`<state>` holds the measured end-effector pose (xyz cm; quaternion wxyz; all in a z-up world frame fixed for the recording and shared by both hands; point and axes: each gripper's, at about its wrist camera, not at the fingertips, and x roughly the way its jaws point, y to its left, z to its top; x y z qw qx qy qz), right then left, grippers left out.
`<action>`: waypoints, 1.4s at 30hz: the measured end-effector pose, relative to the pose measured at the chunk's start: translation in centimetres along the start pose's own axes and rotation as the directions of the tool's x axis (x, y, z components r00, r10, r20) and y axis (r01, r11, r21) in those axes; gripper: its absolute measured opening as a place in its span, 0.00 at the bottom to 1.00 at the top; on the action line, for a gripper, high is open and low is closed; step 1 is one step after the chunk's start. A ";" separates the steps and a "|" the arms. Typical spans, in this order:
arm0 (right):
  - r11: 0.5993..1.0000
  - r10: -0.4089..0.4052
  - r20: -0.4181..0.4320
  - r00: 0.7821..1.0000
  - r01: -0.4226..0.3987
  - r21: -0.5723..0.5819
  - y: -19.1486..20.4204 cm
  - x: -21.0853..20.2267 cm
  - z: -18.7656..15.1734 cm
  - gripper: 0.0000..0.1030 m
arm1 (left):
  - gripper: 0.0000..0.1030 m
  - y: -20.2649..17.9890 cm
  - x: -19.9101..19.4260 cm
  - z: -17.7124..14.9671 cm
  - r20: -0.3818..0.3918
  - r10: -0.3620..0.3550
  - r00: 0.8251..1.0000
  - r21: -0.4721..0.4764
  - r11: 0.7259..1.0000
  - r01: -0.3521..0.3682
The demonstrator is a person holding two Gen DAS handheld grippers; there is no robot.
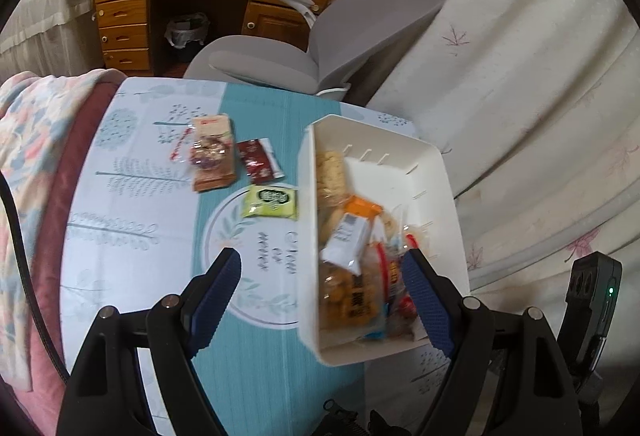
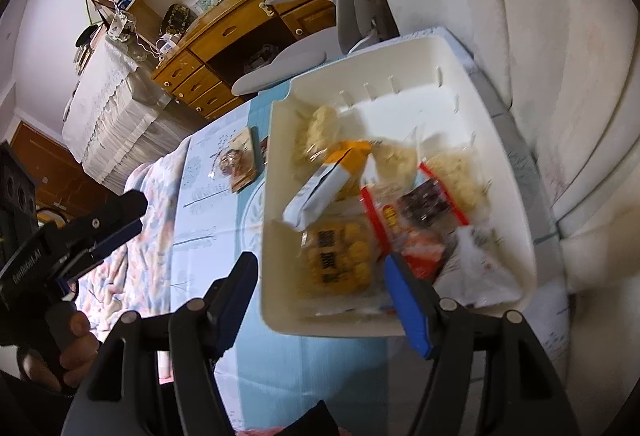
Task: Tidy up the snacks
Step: 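Withdraw both open tools from the tray toward the remaining snacks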
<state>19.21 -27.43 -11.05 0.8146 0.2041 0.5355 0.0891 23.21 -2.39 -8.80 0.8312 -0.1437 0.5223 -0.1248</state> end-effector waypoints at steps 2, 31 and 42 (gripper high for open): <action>1.000 0.009 -0.007 1.000 -0.009 0.026 0.7 0.3 -0.5 0.70 | 0.79 1.0 -0.6 -0.2 -0.002 0.001 1.000 0.003 1.000 -0.001; 0.758 0.019 -0.010 1.000 -0.008 0.652 10.5 5.7 -3.9 0.81 | 0.84 17.3 -5.3 3.7 -0.062 0.124 0.990 0.275 0.956 -0.102; 0.594 -0.010 -0.015 1.000 0.017 0.804 10.0 10.1 -1.4 0.81 | 0.87 16.4 -0.9 7.3 -0.008 0.130 0.991 0.404 0.907 -0.116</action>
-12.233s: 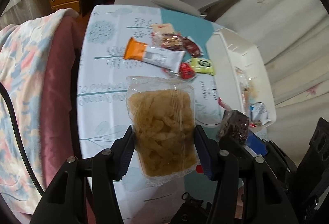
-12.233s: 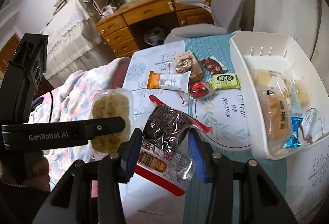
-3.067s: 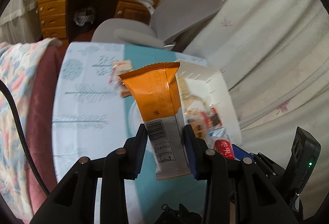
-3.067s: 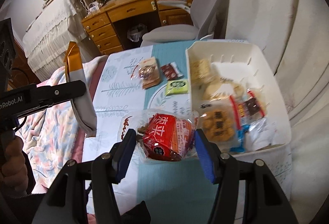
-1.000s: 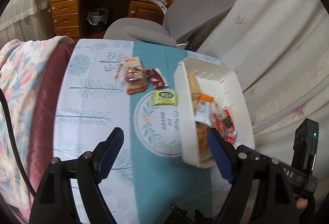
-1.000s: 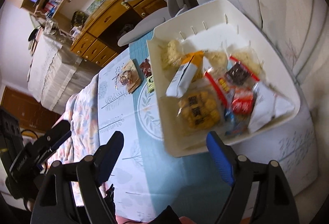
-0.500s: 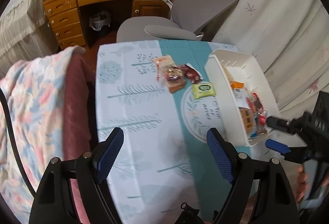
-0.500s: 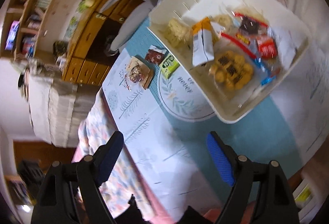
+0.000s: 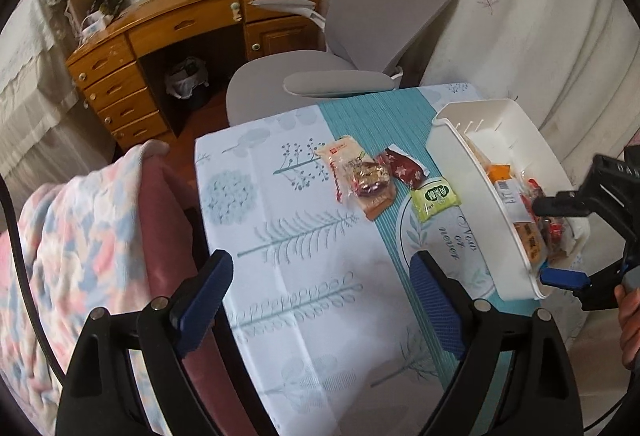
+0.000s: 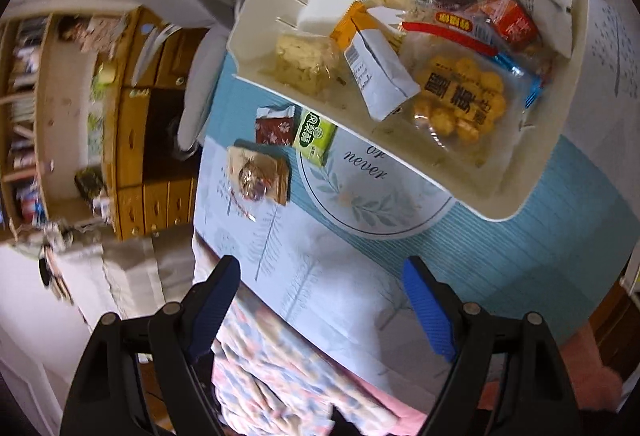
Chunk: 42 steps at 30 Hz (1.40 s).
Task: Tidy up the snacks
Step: 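Withdraw both open tools from the tray toward the remaining snacks, then grasp the clear nut-cake bag with left tool while right tool grasps the green-yellow packet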
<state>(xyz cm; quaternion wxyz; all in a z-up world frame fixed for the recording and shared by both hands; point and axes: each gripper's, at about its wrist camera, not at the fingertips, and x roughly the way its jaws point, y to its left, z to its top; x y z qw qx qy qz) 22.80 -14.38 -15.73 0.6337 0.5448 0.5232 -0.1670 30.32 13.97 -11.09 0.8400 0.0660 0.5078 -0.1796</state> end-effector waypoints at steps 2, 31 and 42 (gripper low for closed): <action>1.000 -0.010 0.010 1.000 0.010 0.015 0.5 0.9 0.3 0.81 | 0.87 -0.3 1.4 0.7 0.005 0.002 1.000 0.026 1.000 -0.002; 0.965 -0.234 0.192 0.953 0.205 0.162 3.3 11.8 5.7 0.81 | 0.87 -3.7 19.6 5.8 -0.076 -0.115 0.990 0.038 0.992 0.118; 0.945 -0.320 0.197 0.927 0.296 0.142 3.8 14.3 6.5 0.80 | 0.87 -2.7 21.9 5.7 -0.089 -0.152 0.984 -0.063 0.987 0.147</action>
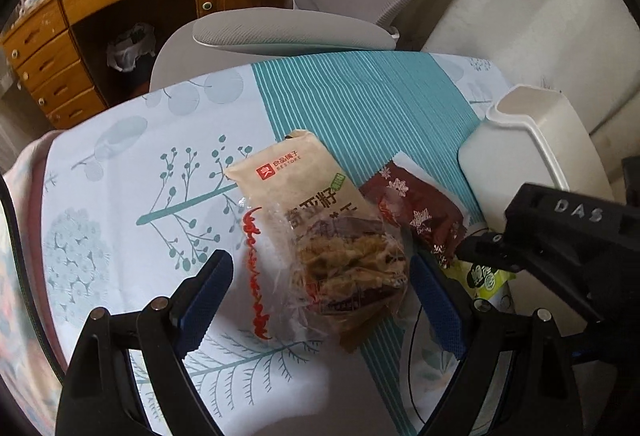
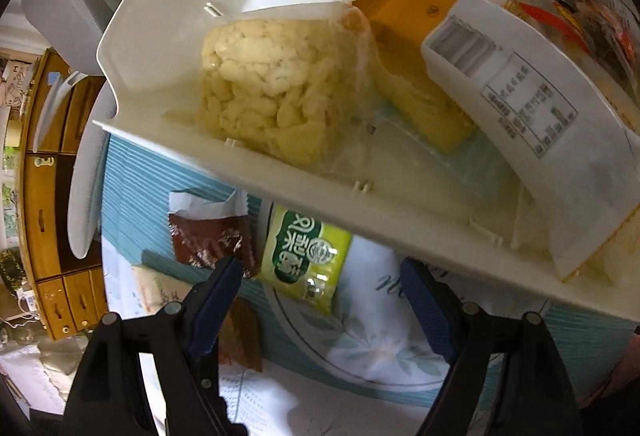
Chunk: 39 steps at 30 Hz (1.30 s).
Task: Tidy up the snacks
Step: 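Grasp the clear nut-cake bag with left tool while right tool grasps the green-yellow packet, then carry the nut-cake bag with left tool while right tool carries the green-yellow packet to tray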
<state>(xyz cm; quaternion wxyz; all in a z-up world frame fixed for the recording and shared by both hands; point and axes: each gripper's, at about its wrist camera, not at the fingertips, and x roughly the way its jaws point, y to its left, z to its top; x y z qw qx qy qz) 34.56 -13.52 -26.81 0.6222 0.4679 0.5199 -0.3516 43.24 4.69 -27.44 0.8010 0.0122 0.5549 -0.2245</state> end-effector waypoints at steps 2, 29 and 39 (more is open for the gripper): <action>1.000 -0.015 0.006 1.000 0.015 -0.013 0.4 0.1 -0.1 0.79 | 0.86 0.5 0.1 0.1 0.005 -0.011 1.000 -0.016 1.000 0.012; 0.986 -0.050 -0.091 0.995 0.035 -0.162 0.4 0.5 -2.3 0.43 | 0.56 3.9 -5.2 -4.7 0.008 -0.010 1.000 -0.066 0.998 0.010; 0.965 -0.052 -0.128 0.990 0.017 -0.260 -2.6 -2.1 -6.3 0.43 | 0.56 4.2 -11.0 -11.1 -0.031 -0.006 1.000 -0.133 0.991 0.001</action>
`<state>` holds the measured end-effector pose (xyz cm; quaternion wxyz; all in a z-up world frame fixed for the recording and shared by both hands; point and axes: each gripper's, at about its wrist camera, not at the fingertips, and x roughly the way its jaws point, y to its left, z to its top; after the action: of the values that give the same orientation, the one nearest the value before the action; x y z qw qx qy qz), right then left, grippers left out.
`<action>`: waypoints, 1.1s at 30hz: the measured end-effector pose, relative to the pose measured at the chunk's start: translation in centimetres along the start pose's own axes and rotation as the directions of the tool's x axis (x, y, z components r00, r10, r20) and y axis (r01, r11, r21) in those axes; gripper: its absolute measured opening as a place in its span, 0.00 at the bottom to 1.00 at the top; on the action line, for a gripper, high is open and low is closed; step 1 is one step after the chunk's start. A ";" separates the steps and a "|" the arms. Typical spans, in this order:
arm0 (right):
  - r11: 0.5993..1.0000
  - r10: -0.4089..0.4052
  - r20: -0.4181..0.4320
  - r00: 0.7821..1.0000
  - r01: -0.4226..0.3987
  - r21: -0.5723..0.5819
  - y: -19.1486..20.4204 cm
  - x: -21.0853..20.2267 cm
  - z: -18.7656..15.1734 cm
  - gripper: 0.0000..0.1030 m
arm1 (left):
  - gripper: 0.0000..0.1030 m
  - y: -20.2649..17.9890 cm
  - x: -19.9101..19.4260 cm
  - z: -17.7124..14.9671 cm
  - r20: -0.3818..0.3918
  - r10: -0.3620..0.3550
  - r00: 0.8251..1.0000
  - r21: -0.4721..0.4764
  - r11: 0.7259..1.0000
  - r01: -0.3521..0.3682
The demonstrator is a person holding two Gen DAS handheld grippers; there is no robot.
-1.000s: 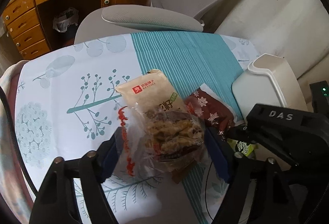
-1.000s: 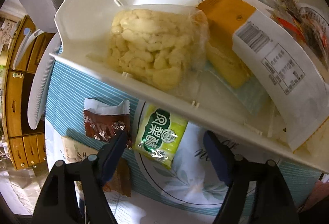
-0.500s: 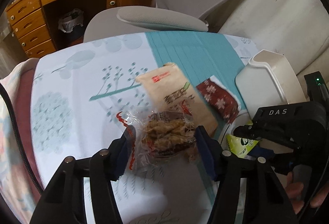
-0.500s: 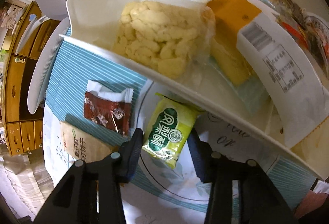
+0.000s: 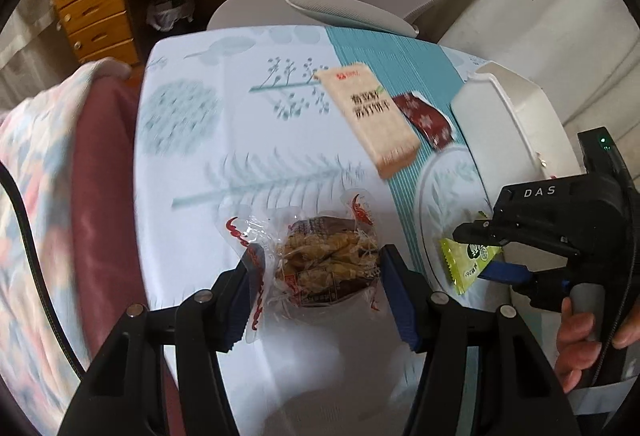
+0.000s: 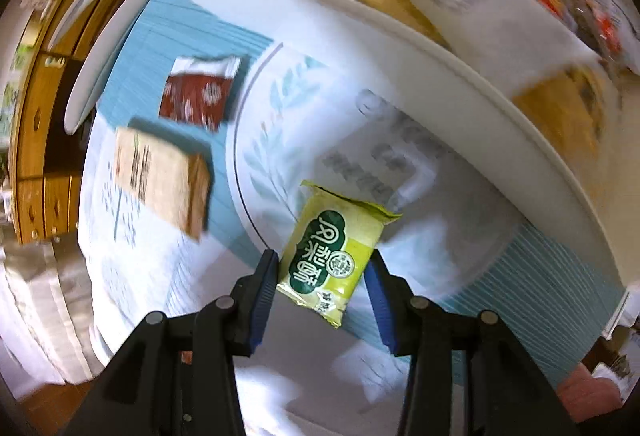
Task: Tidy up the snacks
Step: 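Carry the nut-cake bag with left tool while right tool carries the green-yellow packet to tray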
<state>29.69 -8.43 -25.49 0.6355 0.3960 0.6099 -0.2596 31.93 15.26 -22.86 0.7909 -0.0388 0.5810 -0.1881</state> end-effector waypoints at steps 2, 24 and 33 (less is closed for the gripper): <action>1.000 0.002 0.023 1.000 -0.001 -0.027 -0.5 -1.0 -1.2 0.43 | 0.56 -0.1 -1.4 -1.5 0.003 0.004 1.000 -0.010 1.000 -0.004; 0.905 0.179 0.198 0.964 -0.082 -0.417 -11.3 -12.7 -9.5 0.43 | 0.56 -8.6 -13.5 -11.8 0.072 -0.071 0.995 0.033 0.997 0.069; 0.850 0.288 0.202 0.936 -0.152 -0.505 -15.7 -15.9 -6.0 0.43 | 0.56 -14.8 -14.3 -13.1 0.115 -0.077 0.990 0.014 0.997 0.076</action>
<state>11.62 -14.63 -12.50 0.8164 0.2542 0.5129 -0.0761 12.36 8.53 -10.02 0.8157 -0.0681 0.5314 -0.2183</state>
